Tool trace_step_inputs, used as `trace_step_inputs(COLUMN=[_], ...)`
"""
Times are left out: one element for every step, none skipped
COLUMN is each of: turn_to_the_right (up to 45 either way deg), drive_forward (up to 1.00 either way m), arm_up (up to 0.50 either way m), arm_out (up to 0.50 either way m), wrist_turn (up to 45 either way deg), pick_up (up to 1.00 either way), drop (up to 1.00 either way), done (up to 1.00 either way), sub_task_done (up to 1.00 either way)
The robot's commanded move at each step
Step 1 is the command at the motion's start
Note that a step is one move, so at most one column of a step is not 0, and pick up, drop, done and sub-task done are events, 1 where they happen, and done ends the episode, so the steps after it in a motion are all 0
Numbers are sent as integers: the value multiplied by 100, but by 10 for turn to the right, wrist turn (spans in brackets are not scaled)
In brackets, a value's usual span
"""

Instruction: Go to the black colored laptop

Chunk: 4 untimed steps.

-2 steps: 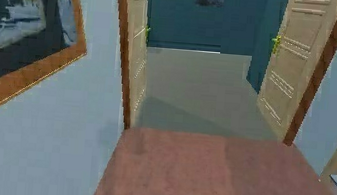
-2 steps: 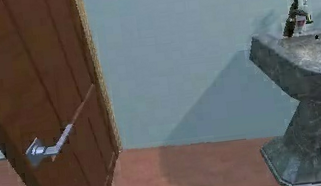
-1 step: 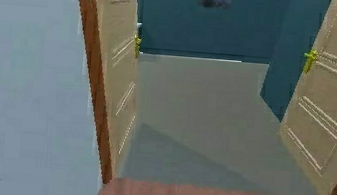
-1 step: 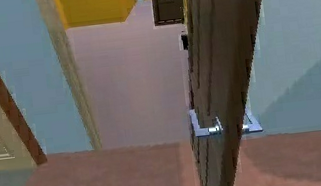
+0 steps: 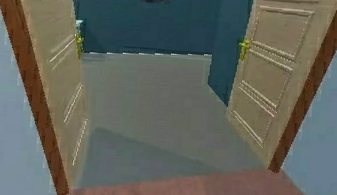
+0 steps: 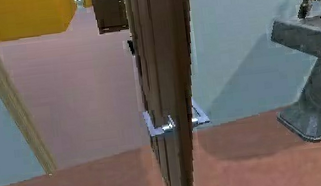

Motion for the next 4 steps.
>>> trace_step_inputs(turn_to_the_right=[0, 30, 0, 0], drive_forward=[100, 0, 100, 100], arm_up=[0, 0, 0, 0], arm_out=[0, 0, 0, 0], wrist_turn=[0, 0, 0, 0], pick_up=[0, 0, 0, 0], drop=[0, 0, 0, 0], done=[0, 0, 0, 0], sub_task_done=[0, 0, 0, 0])
